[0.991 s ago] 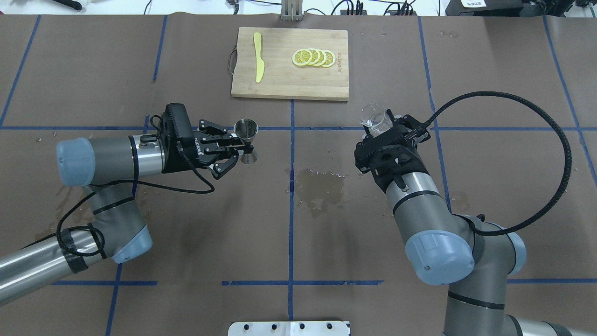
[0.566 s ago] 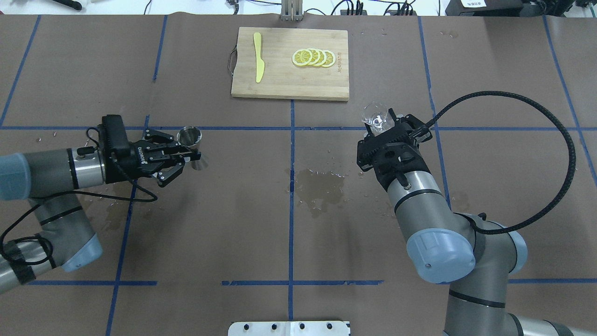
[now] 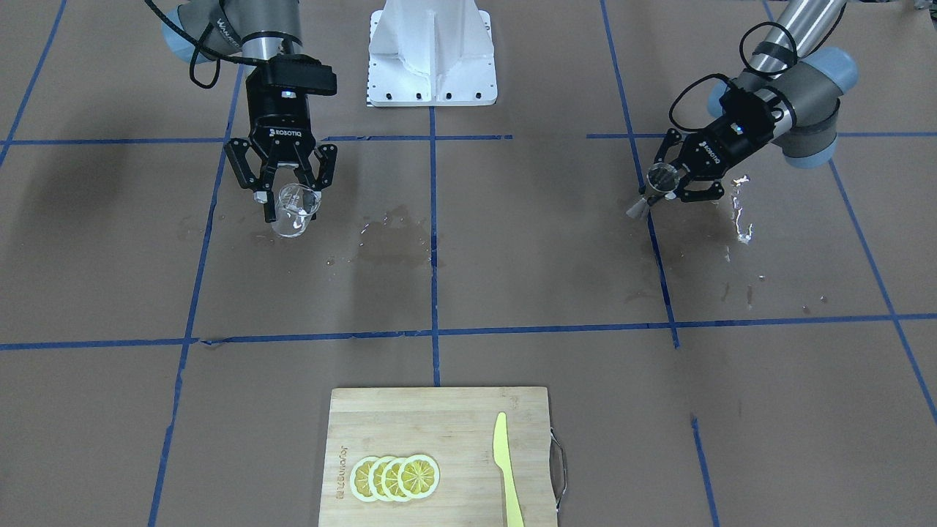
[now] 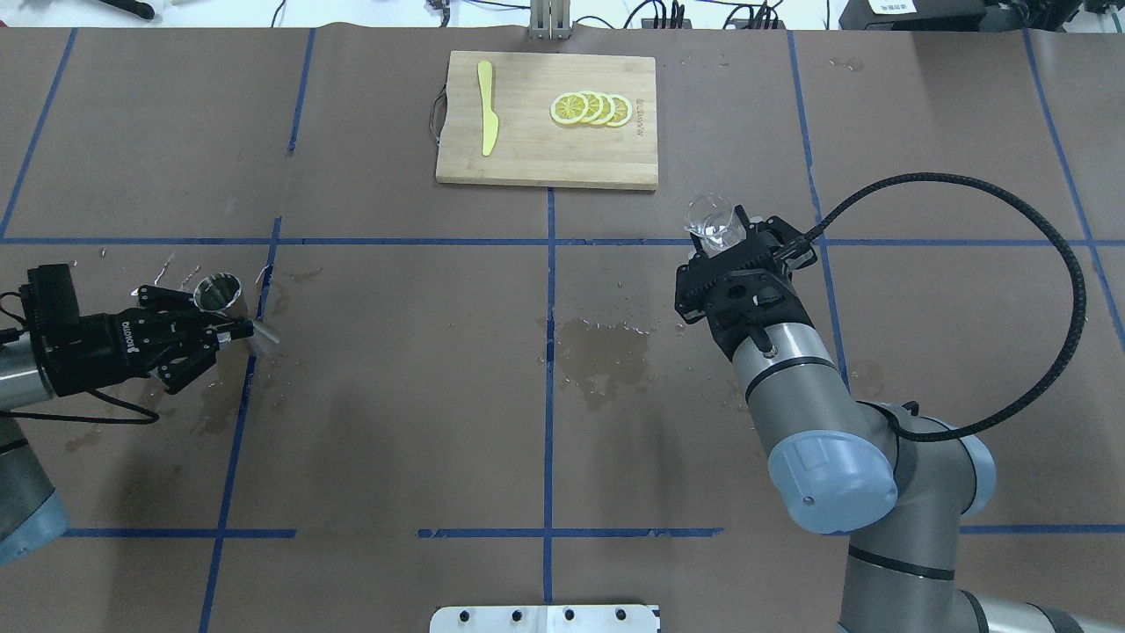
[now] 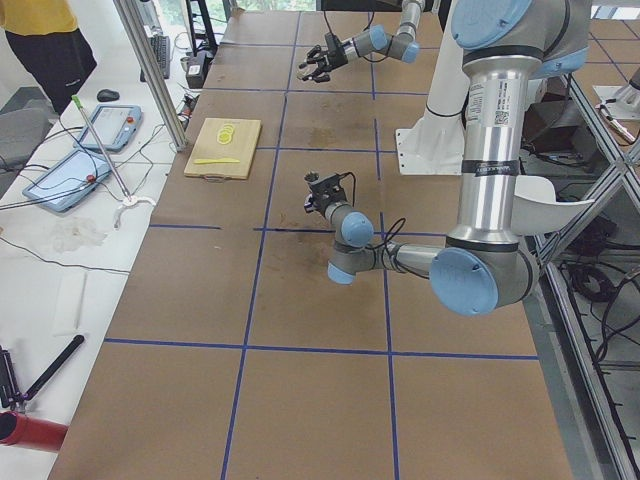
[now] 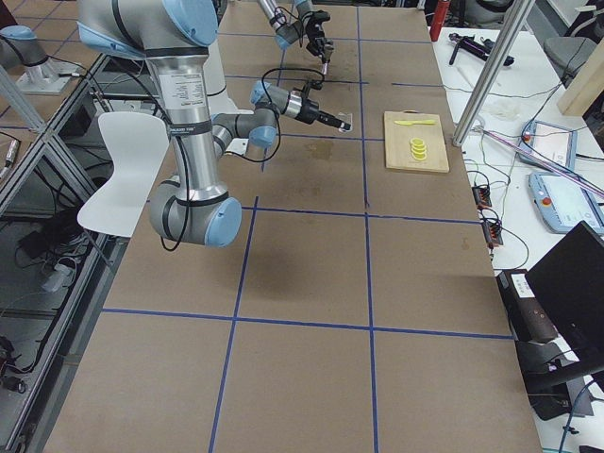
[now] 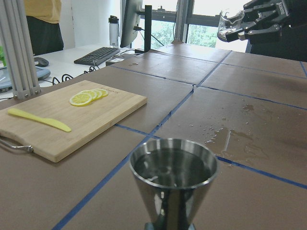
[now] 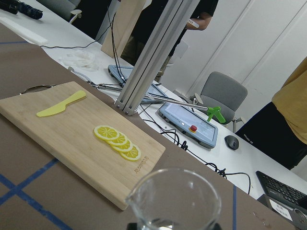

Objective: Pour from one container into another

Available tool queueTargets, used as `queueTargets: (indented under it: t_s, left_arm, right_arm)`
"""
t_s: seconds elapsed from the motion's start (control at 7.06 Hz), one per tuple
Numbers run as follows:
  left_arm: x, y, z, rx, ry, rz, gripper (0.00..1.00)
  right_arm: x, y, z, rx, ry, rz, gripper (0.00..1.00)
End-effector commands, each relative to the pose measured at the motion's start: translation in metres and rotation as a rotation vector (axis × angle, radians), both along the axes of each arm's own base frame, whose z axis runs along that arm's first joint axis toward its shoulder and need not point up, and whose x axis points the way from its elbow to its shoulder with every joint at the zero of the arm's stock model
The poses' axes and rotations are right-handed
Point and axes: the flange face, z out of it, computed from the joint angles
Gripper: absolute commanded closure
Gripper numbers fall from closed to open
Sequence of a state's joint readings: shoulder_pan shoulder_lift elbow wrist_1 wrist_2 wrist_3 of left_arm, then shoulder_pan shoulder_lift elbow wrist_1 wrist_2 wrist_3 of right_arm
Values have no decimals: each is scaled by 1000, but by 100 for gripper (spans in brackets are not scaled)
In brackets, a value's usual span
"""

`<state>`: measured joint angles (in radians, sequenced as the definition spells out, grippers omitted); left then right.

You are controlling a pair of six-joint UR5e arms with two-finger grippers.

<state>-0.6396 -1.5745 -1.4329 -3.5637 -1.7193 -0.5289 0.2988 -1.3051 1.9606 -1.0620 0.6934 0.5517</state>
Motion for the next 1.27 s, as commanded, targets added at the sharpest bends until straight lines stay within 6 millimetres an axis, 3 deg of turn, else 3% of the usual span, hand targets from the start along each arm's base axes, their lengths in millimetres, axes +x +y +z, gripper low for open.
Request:
queueTargets:
  t_s: [0.0, 0.14, 0.28, 0.57, 0.71, 1.13]
  left_arm:
    - [-26, 4, 24, -84, 24, -145, 100]
    - [-39, 14, 37, -100, 44, -156, 100]
    - [-35, 23, 43, -119, 40, -171, 100]
    - [7, 54, 45, -211, 91, -203, 100]
    - [18, 65, 46, -237, 105, -251, 100]
    - [33, 72, 51, -304, 70, -484, 100]
  right_arm:
    - [0, 1, 2, -2, 0, 0, 100]
    - [0, 1, 2, -3, -3, 0, 100]
    - [-1, 1, 1, -3, -5, -1, 100]
    - [-1, 1, 2, -3, -4, 1, 100]
    - [-1, 1, 2, -3, -3, 0, 100]
    - [-1, 1, 1, -2, -4, 0, 100]
